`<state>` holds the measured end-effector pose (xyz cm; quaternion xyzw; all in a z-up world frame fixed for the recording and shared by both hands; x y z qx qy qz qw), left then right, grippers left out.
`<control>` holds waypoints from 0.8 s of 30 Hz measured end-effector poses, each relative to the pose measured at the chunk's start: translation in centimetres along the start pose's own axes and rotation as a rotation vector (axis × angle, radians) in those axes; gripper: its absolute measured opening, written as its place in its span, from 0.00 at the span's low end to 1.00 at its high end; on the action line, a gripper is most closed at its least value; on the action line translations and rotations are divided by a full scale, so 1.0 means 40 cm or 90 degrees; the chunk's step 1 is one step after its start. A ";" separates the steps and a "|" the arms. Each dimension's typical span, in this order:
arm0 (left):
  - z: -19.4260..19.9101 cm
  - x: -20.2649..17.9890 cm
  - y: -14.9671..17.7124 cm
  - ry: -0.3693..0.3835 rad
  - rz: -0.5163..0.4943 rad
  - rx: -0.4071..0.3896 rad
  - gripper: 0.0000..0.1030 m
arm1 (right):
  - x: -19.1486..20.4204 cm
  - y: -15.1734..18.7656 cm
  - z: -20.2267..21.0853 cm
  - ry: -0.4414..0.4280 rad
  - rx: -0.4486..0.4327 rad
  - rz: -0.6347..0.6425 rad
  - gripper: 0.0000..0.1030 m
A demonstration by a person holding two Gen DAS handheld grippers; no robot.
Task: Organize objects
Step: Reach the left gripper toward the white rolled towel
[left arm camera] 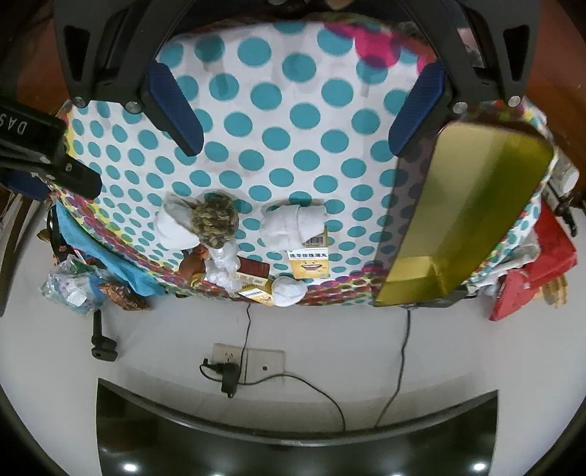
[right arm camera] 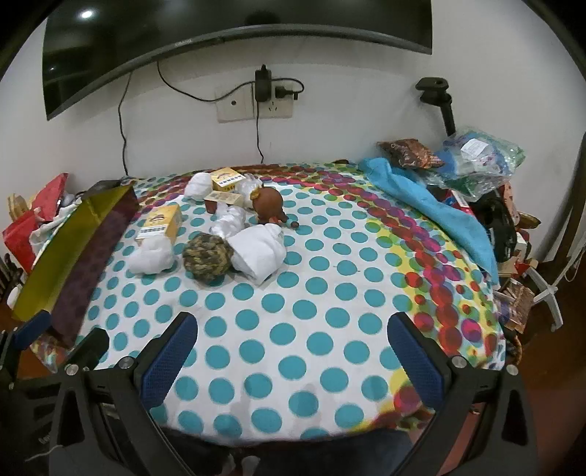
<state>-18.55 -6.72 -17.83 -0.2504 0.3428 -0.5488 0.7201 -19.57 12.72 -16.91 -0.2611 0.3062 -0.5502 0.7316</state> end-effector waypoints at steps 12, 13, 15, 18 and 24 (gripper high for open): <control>-0.193 0.004 -0.072 -0.003 -0.012 0.027 1.00 | -0.010 -0.010 -0.187 -0.024 0.037 0.035 1.00; -0.203 0.008 -0.077 -0.012 -0.015 0.024 1.00 | -0.014 -0.002 -0.202 -0.040 0.040 0.024 1.00; -0.224 0.015 -0.086 -0.028 -0.017 0.020 1.00 | -0.019 0.015 -0.223 -0.062 0.051 0.005 1.00; -0.250 0.014 -0.102 -0.040 -0.017 0.020 1.00 | -0.023 0.034 -0.244 -0.097 0.055 -0.023 1.00; -0.289 -0.045 -0.116 -0.038 -0.064 0.014 1.00 | -0.026 0.035 -0.258 -0.106 0.049 -0.020 1.00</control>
Point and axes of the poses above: each gripper's, at about its wrist camera, not at the fingertips, and z roughly against the way its jaws point, x to its left, y to its underside, the point moved 10 cm from there along -z, roughly the way its jaws point, and after that the axes turned 13 degrees about z, right-handed, at the moved point
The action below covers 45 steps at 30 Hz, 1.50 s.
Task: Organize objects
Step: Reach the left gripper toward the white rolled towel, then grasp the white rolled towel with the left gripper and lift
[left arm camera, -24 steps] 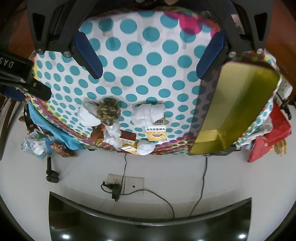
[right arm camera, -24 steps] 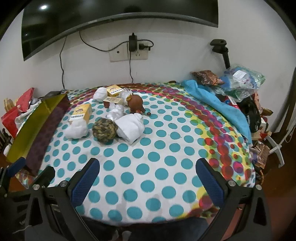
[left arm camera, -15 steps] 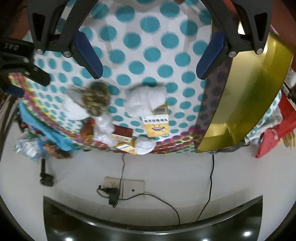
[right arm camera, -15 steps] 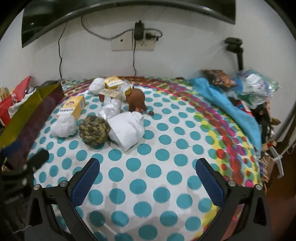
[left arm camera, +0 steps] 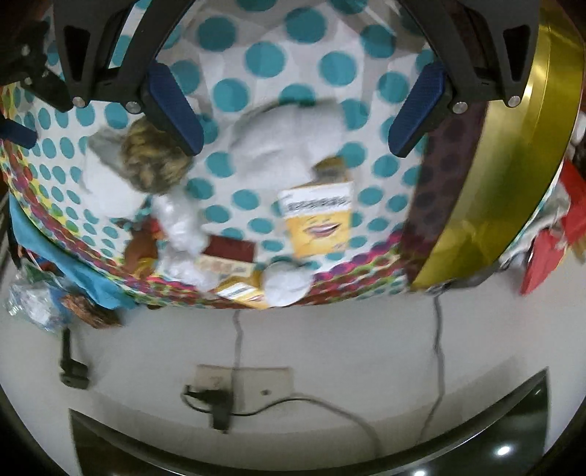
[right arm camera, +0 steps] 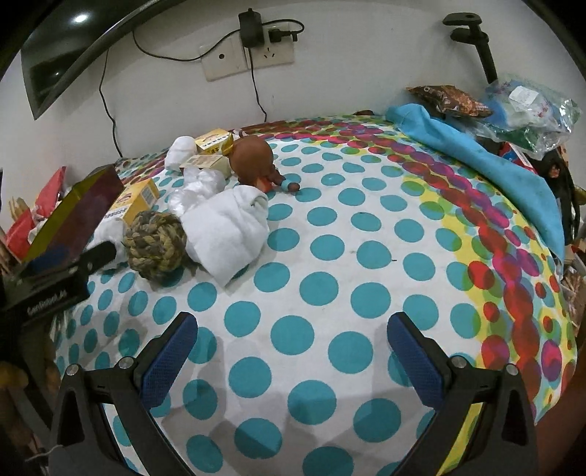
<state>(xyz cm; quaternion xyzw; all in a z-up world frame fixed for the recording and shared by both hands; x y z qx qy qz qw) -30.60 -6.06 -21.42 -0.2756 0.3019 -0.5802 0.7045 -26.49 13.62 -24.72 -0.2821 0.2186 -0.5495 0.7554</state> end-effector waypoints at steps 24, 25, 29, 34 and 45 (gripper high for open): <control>0.054 0.036 0.062 0.022 0.066 0.078 0.49 | 0.005 -0.020 -0.008 -0.031 -0.031 0.005 1.00; 0.063 0.040 0.069 0.021 0.065 0.074 0.49 | 0.007 -0.028 -0.010 -0.027 -0.035 0.008 1.00; 0.089 0.040 0.087 0.025 0.047 0.051 0.49 | 0.019 -0.060 -0.018 0.003 -0.040 0.051 1.00; 0.095 0.043 0.091 0.047 0.061 0.047 0.49 | 0.045 -0.101 -0.015 -0.007 -0.046 0.080 1.00; 0.107 0.063 0.081 0.062 0.074 0.039 0.49 | 0.088 -0.144 -0.097 -0.020 -0.006 0.127 0.70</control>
Point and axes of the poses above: each gripper's, at about its wrist camera, not at the fingertips, and z roughly against the way its jaws point, x to its left, y to its underside, the point moved 10 cm from there along -z, roughly the way its jaws point, and after that the axes turned 13 degrees about z, right-handed, at the moved point
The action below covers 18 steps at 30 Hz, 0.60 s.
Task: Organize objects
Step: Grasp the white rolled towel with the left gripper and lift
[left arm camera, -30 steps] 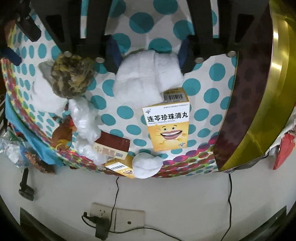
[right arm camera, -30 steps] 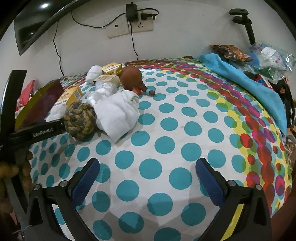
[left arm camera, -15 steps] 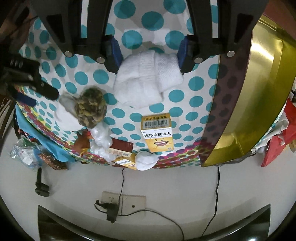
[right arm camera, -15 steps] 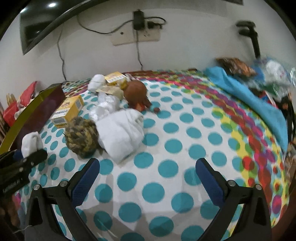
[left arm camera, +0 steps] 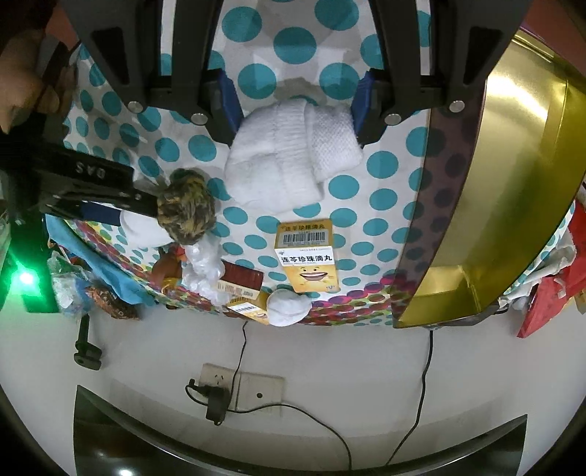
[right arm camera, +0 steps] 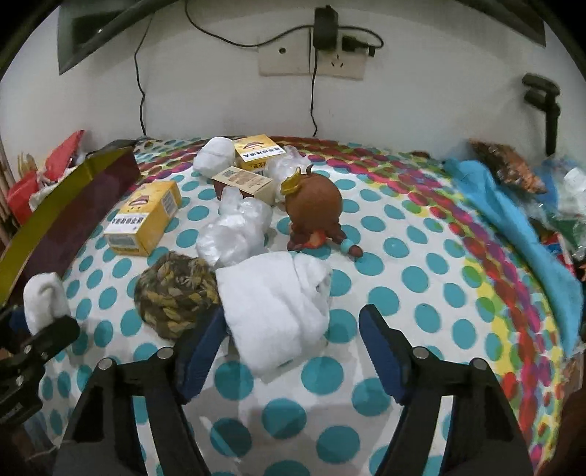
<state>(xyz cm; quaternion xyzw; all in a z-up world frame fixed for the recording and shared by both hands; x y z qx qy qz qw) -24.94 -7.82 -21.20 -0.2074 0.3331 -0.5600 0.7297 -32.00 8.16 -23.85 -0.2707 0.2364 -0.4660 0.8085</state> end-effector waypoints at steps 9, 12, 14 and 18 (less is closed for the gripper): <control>0.011 -0.009 0.000 -0.002 -0.004 -0.009 0.49 | 0.035 -0.004 -0.017 -0.050 0.003 0.015 0.40; 0.027 -0.002 -0.017 -0.003 -0.005 -0.023 0.49 | 0.029 -0.006 -0.007 -0.050 -0.011 0.006 0.39; 0.044 0.015 -0.042 -0.009 0.001 -0.039 0.49 | 0.018 -0.007 0.003 -0.054 -0.025 -0.010 0.39; 0.104 0.077 -0.117 -0.019 0.035 -0.091 0.49 | 0.005 -0.008 0.009 -0.049 -0.035 -0.025 0.39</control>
Point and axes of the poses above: each gripper's, at about its wrist camera, not at the fingertips, and z roughly against the way its jaws point, x to its left, y to its underside, the point moved 10 cm from there along -z, roughly the way its jaws point, and after that the axes turned 13 degrees about z, right-handed, at the moved point
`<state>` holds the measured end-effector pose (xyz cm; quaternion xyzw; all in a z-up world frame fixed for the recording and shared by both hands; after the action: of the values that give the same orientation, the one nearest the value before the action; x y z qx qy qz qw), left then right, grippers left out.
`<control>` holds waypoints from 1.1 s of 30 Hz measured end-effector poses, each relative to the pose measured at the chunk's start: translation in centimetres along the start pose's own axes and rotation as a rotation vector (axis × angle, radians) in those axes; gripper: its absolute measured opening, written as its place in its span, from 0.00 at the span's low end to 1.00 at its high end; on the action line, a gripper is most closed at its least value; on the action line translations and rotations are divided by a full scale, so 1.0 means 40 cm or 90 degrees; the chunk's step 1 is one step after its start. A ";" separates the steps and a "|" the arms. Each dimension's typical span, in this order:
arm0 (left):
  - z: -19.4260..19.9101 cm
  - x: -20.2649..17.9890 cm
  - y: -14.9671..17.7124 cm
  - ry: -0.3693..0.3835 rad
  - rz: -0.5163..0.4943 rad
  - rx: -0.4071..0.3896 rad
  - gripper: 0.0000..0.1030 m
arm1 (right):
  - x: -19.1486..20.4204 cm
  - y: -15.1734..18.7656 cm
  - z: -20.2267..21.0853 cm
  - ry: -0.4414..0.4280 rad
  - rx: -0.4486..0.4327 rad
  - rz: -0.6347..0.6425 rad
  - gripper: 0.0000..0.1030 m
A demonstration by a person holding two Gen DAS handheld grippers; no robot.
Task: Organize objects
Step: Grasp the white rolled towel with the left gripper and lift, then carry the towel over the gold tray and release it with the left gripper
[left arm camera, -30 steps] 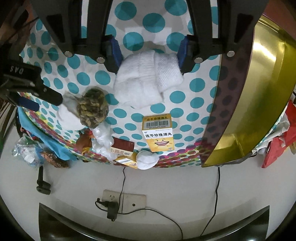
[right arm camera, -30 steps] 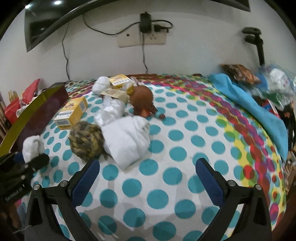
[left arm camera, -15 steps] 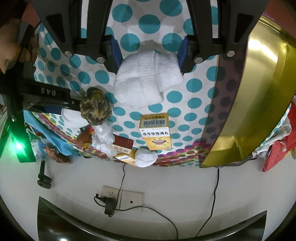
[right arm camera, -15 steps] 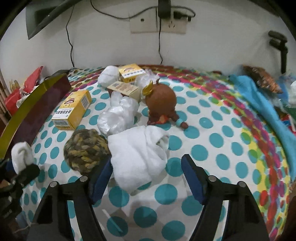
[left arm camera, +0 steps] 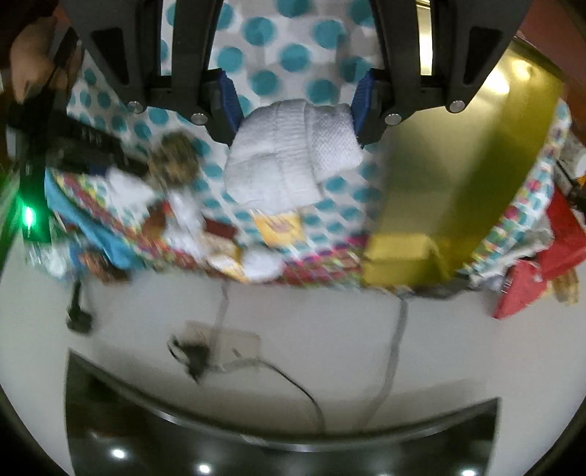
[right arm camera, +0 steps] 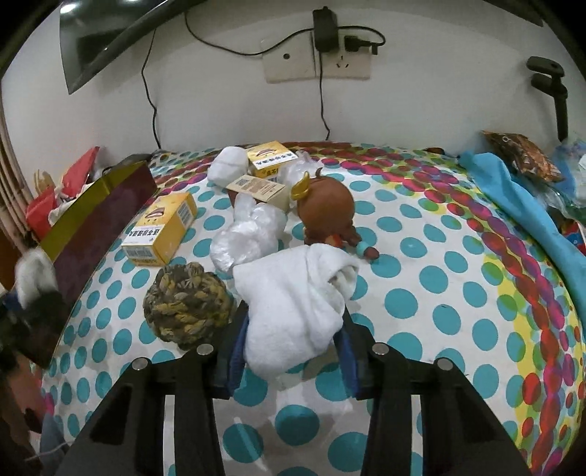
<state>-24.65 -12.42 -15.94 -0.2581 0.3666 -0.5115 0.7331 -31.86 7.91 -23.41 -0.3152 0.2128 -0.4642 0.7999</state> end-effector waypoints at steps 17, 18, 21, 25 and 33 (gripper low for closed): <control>-0.039 0.333 -0.040 -0.182 0.138 0.023 0.51 | -0.004 0.007 -0.004 0.005 0.007 -0.004 0.39; -0.043 0.328 -0.039 -0.180 0.130 0.023 0.51 | -0.004 0.008 -0.005 0.005 0.009 -0.004 0.39; -0.047 0.317 -0.037 -0.178 0.123 0.024 0.52 | -0.005 0.007 -0.006 0.006 0.008 -0.004 0.39; -0.051 0.315 -0.031 -0.182 0.124 0.027 0.58 | -0.005 0.008 -0.006 0.005 0.008 -0.004 0.39; -0.026 0.292 -0.033 -0.168 0.125 0.018 0.63 | -0.014 0.007 -0.001 0.007 0.004 -0.016 0.39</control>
<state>-23.79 -23.82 -18.77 -0.2752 0.2834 -0.4044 0.8249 -31.99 8.51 -23.59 -0.3126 0.2118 -0.4769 0.7937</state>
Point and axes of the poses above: each gripper's, at about its wrist camera, not at the fingertips, and z roughly against the way its jaws point, x to its left, y to its underside, the point moved 10 cm from there along -z, roughly the way its jaws point, and after that the axes turned 13 degrees about z, right-handed, at the moved point
